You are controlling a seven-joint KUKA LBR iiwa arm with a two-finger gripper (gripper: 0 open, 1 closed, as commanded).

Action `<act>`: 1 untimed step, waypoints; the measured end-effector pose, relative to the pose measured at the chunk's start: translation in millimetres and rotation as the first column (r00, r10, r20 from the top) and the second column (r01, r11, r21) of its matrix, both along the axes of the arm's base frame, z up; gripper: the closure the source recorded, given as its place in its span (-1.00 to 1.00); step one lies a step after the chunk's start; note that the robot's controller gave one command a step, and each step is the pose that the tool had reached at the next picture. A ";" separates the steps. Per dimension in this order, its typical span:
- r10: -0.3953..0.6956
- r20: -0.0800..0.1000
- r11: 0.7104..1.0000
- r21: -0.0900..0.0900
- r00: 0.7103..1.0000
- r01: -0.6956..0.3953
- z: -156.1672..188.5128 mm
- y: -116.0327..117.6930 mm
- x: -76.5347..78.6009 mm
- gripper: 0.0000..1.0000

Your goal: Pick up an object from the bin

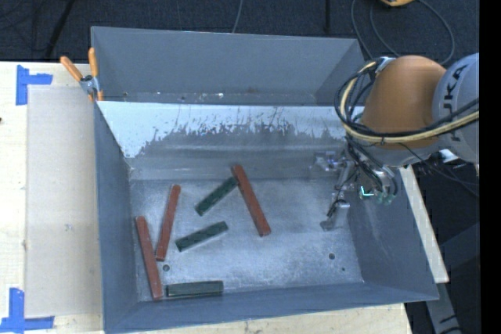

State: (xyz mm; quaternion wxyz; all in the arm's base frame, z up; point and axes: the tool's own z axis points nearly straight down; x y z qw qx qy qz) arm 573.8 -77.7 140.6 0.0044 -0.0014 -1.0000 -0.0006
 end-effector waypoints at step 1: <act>0.002 0.007 1.000 -0.001 1.000 -0.002 4.2 0.2 1.8 -1.00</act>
Offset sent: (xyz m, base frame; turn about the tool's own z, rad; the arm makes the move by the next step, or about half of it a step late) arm -0.0084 0.1399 -0.0449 -0.0506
